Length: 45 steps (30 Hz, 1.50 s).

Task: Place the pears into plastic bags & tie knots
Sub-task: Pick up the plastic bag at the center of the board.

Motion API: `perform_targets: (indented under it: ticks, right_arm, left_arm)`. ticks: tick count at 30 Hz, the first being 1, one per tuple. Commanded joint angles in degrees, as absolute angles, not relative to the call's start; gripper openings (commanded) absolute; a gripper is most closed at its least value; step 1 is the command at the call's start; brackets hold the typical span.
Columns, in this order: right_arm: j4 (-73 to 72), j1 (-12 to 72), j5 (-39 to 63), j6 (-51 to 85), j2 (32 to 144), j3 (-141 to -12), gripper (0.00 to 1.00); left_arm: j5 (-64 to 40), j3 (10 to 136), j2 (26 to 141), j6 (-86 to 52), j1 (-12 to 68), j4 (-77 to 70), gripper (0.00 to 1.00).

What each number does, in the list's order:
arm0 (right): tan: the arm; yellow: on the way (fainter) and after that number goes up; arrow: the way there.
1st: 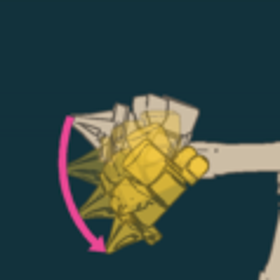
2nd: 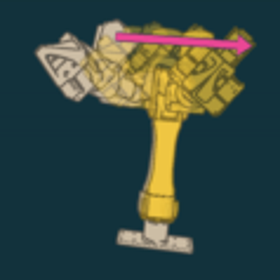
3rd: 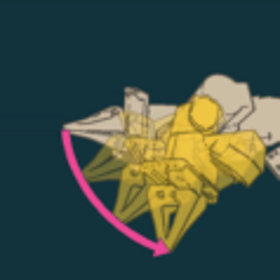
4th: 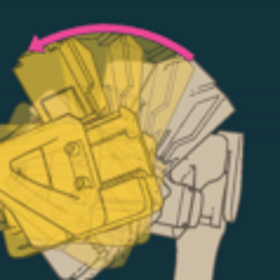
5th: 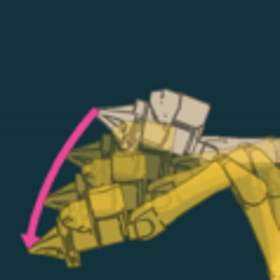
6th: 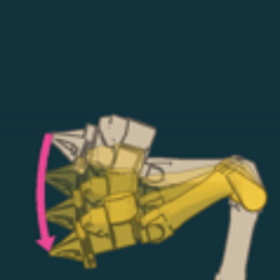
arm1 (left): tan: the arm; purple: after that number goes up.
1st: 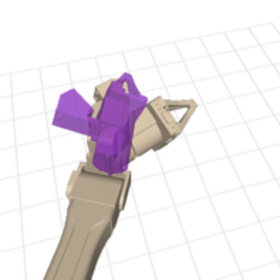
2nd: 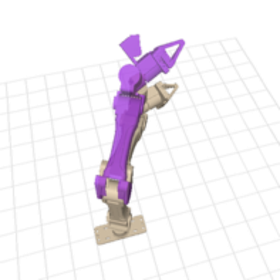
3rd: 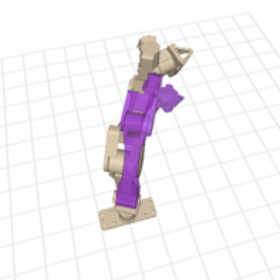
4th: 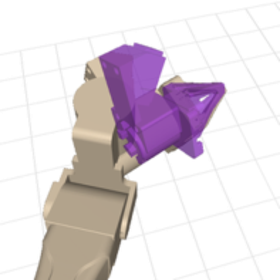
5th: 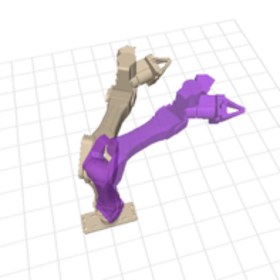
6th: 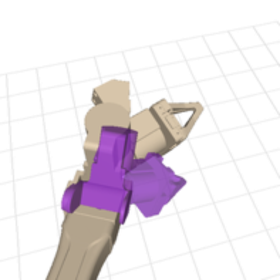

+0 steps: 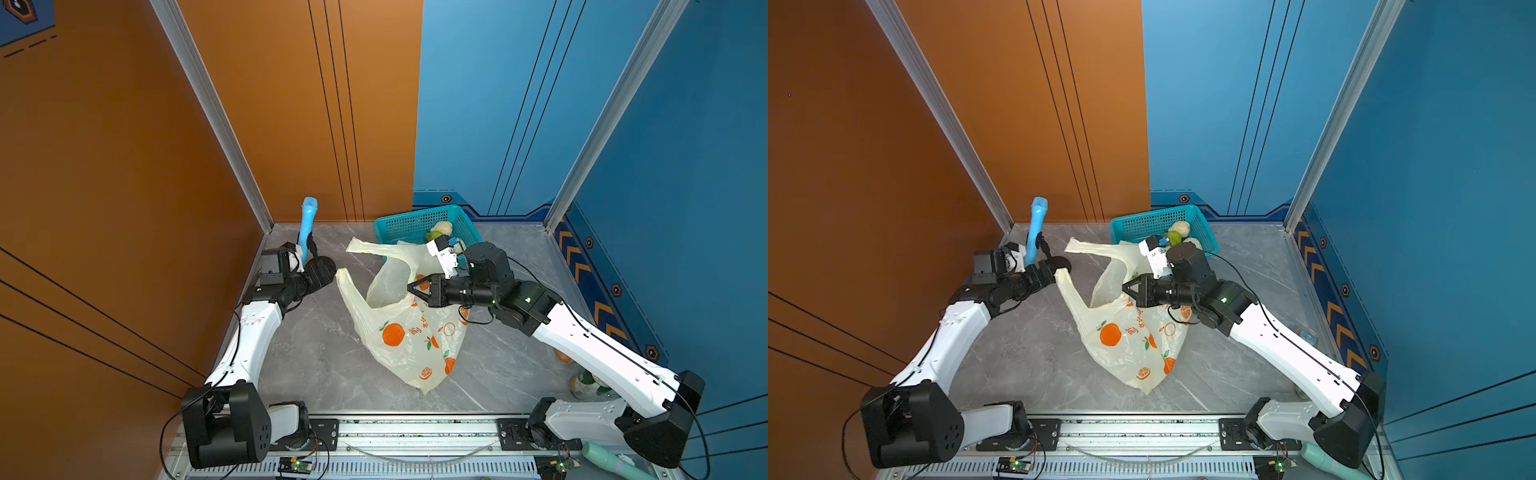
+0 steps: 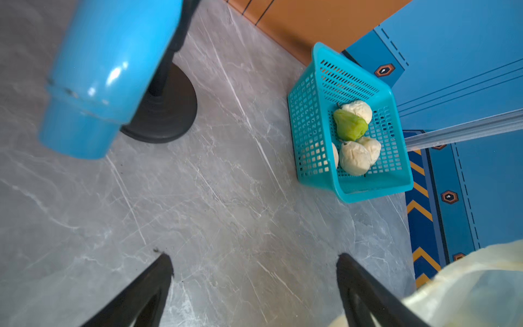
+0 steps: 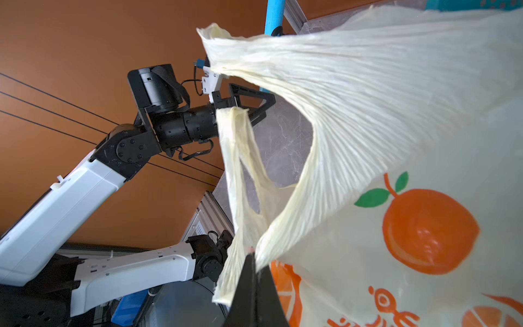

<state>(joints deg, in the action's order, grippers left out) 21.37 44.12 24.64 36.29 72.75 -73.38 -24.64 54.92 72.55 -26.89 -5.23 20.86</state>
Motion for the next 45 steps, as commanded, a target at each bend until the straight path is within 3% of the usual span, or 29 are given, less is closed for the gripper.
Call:
perform_targets:
  ticks: [1,9,13,17,20,26,29,36,43,45]
  right_arm:
    - [20.27,42.54,26.67,30.30,71.23,-70.53,0.00]
    - [13.66,36.65,32.88,29.25,70.47,-63.34,0.00]
    - [12.28,35.21,35.95,28.92,69.93,-61.86,0.00]
    - [12.39,34.46,36.80,29.07,69.89,-61.83,0.00]
    - [12.23,34.36,37.34,29.37,70.00,-62.09,0.00]
    - [11.83,34.53,38.19,30.14,69.48,-62.67,0.00]
    - [11.86,34.44,37.99,30.47,68.92,-62.90,0.00]
    - [16.09,34.37,32.01,31.27,67.97,-64.13,0.00]
    - [31.59,33.94,12.95,39.56,67.86,-69.71,0.00]
    - [36.29,33.92,11.54,41.28,69.64,-72.57,0.00]
  left_arm:
    - [-33.40,52.42,74.08,-27.12,-4.60,21.20,0.90]
    - [-50.85,41.30,68.47,-36.72,3.39,3.32,0.93]
    - [-50.50,38.25,63.25,-38.12,6.83,1.68,1.00]
    - [-48.85,37.27,61.83,-38.16,9.03,2.02,1.00]
    - [-46.13,37.98,63.45,-35.38,9.75,6.26,0.91]
    - [-36.56,40.99,67.24,-28.67,11.22,16.91,0.90]
    - [-36.91,41.28,68.26,-28.49,11.89,16.19,0.75]
    - [-41.43,41.61,63.71,-31.20,12.83,11.35,0.02]
    - [-39.56,49.30,54.93,-33.88,12.98,19.12,0.00]
    - [-39.64,51.44,53.72,-34.81,13.35,21.13,0.00]
